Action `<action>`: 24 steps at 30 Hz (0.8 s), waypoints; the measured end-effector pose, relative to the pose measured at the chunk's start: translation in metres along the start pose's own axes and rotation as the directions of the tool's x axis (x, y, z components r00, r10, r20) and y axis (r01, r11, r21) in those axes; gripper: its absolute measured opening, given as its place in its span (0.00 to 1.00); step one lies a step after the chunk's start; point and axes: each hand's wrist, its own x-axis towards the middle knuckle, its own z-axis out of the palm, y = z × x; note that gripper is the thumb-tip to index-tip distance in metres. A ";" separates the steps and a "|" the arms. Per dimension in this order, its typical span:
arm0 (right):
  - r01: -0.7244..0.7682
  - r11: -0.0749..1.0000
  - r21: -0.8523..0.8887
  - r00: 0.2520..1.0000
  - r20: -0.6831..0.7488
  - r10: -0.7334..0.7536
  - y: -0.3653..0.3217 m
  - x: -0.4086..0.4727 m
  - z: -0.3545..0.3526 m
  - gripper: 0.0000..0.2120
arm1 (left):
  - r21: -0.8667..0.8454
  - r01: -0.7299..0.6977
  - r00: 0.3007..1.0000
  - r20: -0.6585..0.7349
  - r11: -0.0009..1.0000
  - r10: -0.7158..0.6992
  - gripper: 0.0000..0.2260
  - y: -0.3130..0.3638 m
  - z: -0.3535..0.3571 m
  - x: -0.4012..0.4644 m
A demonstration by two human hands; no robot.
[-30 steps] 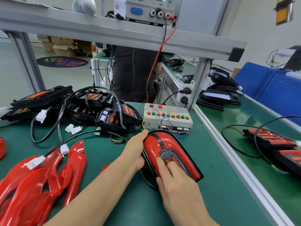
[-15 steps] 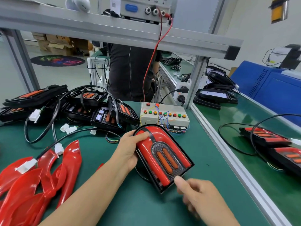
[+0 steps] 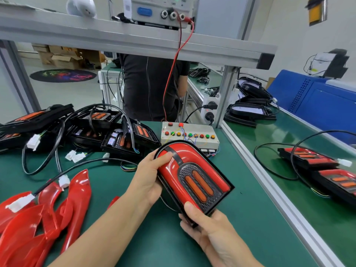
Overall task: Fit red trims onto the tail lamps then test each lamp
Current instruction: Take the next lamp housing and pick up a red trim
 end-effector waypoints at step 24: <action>0.101 0.978 -0.181 0.991 0.110 -0.082 -0.008 0.005 -0.022 0.42 | -0.083 0.031 0.997 0.078 0.996 -0.025 0.15 0.010 -0.009 0.005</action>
